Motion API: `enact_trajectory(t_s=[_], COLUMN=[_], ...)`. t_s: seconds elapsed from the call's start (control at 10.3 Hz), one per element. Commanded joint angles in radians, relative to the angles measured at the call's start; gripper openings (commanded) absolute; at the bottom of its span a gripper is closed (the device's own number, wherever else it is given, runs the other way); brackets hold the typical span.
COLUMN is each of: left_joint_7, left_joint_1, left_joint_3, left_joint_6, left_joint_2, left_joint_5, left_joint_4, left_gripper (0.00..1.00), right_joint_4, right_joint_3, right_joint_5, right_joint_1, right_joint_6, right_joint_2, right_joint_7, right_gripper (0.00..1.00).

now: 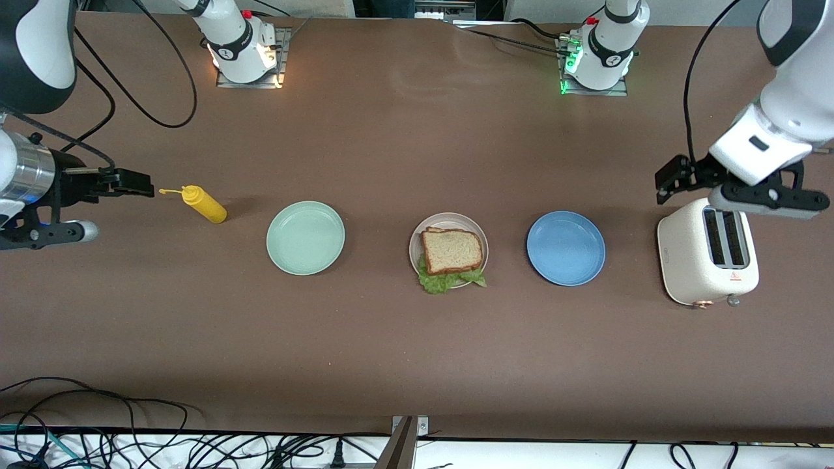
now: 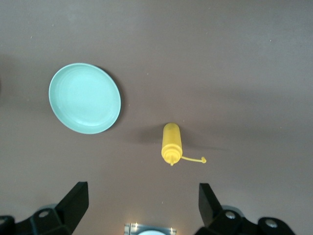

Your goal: Make sandwich on beige plate with both arms

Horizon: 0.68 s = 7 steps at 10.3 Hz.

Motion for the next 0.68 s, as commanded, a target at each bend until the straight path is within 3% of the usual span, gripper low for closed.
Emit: enact_trajectory(t_s=[0.0,0.19,0.39,0.58], left_joint_7=[-0.005,-0.007,-0.007,-0.004], left_joint_1=[-0.053,-0.062,-0.106,-0.098], left_joint_3=[0.021,0.024,0.074,0.076], left_joint_6=[0.018,0.018,0.016,0.015], left_joint_2=[-0.072,-0.064,-0.058,-0.053], left_joint_5=[0.065,0.018,-0.016,-0.018], left_joint_4=[-0.108,-0.089,-0.075,-0.075], left_gripper=[1.0,1.0,1.0,1.0], right_joint_4=[-0.303,-0.407,-0.521,-0.54], right_joint_3=[0.07,0.151,0.161,0.162], right_joint_5=[-0.024,-0.09,-0.101,-0.1], right_joint_1=[-0.033,-0.081,-0.087,-0.093], right_joint_6=[0.2,0.335,0.452,0.46], right_joint_2=[-0.188,-0.249,-0.307,-0.323], right_joint_7=[0.075,0.079,0.103,0.1], right_gripper=[1.0,1.0,1.0,1.0])
